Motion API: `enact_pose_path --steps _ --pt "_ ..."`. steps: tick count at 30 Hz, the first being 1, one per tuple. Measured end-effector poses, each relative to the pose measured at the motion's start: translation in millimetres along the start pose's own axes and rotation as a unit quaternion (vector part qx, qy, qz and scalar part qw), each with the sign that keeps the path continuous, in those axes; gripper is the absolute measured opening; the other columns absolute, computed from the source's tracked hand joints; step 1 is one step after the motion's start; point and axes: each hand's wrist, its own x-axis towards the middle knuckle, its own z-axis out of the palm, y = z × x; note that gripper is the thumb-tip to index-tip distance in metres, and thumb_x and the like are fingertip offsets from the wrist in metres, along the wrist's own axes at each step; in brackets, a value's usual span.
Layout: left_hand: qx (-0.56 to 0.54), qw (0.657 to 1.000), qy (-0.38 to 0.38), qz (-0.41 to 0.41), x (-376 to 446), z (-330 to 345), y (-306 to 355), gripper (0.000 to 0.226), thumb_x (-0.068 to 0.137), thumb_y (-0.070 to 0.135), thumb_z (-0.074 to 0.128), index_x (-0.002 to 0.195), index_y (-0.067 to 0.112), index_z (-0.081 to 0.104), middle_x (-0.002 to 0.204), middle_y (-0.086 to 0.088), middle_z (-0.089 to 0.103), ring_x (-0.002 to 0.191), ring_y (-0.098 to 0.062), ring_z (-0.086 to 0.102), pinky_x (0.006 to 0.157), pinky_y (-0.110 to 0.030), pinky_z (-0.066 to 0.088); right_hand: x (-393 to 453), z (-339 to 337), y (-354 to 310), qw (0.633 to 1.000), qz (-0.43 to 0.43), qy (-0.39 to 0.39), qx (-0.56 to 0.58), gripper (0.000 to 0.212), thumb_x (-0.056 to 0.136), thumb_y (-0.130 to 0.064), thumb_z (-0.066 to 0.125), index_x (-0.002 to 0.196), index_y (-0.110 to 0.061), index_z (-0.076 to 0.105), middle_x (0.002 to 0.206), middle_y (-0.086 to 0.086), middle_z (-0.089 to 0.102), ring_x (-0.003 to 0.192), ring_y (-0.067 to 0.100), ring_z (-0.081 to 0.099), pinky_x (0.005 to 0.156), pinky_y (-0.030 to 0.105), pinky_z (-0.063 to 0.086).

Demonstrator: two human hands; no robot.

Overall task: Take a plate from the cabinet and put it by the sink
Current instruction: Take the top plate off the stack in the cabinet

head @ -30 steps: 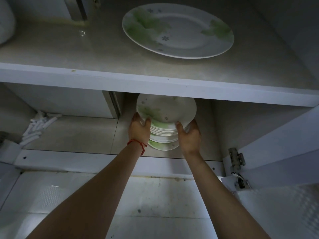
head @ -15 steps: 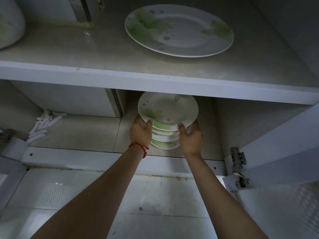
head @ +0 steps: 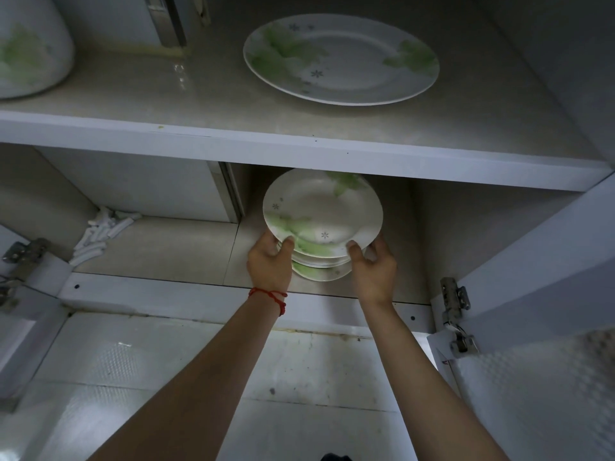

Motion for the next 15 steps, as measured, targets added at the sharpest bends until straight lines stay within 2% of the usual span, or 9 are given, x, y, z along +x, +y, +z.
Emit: enact_pose_path --steps 3,6,8,10,13,15 --pt "-0.066 0.997 0.014 -0.040 -6 -2 3 0.023 0.078 -0.004 0.061 0.097 0.007 0.067 0.082 0.008 0.065 0.083 -0.010 0.062 0.081 -0.022 0.049 -3 -2 -4 1.000 0.014 -0.003 0.019 0.028 0.080 -0.010 0.064 0.107 -0.019 0.063 0.089 -0.002 0.066 0.088 0.013 0.061 0.081 0.027 0.048" --pt "-0.122 0.988 0.004 -0.090 -6 -6 7 0.021 0.078 -0.007 0.058 0.081 0.012 0.067 0.075 0.001 0.066 0.082 -0.021 0.062 0.084 -0.033 0.051 -5 -4 -6 0.999 0.027 -0.005 0.032 0.021 0.080 -0.008 0.064 0.090 -0.025 0.060 0.073 0.003 0.060 0.075 0.019 0.061 0.079 0.036 0.053" --pt "-0.182 0.975 -0.010 -0.127 -6 -10 11 0.023 0.079 -0.010 0.050 0.078 0.009 0.064 0.066 -0.001 0.066 0.076 -0.024 0.062 0.078 -0.034 0.053 -8 -6 -9 0.995 0.044 -0.020 0.082 0.024 0.082 -0.001 0.061 0.099 -0.018 0.061 0.070 0.002 0.058 0.068 0.012 0.062 0.071 0.029 0.057" --pt "-0.199 0.969 0.005 -0.147 -7 -13 12 0.020 0.075 -0.013 0.055 0.088 -0.002 0.065 0.073 -0.006 0.069 0.075 -0.023 0.065 0.067 -0.025 0.056 -11 -9 -12 0.992 0.051 -0.030 0.112 0.028 0.083 0.004 0.058 0.106 -0.011 0.059 0.070 0.001 0.058 0.061 0.005 0.064 0.063 0.020 0.056" --pt "-0.211 0.964 0.012 -0.160 -12 -16 15 0.030 0.073 -0.015 0.060 0.102 -0.008 0.062 0.088 -0.013 0.068 0.080 -0.022 0.066 0.059 -0.018 0.056 -13 -14 -14 0.990 0.057 -0.037 0.121 0.032 0.082 0.008 0.056 0.106 -0.012 0.060 0.072 0.001 0.061 0.064 0.007 0.065 0.069 0.030 0.058" --pt "-0.221 0.961 0.011 -0.166 -14 -18 16 0.031 0.074 -0.014 0.060 0.104 -0.008 0.061 0.088 -0.012 0.067 0.078 -0.019 0.066 0.060 -0.019 0.057 -14 -19 -14 0.986 0.074 -0.046 0.144 0.036 0.081 0.012 0.054 0.110 -0.010 0.060 0.078 0.001 0.063 0.075 0.009 0.064 0.068 0.028 0.059"
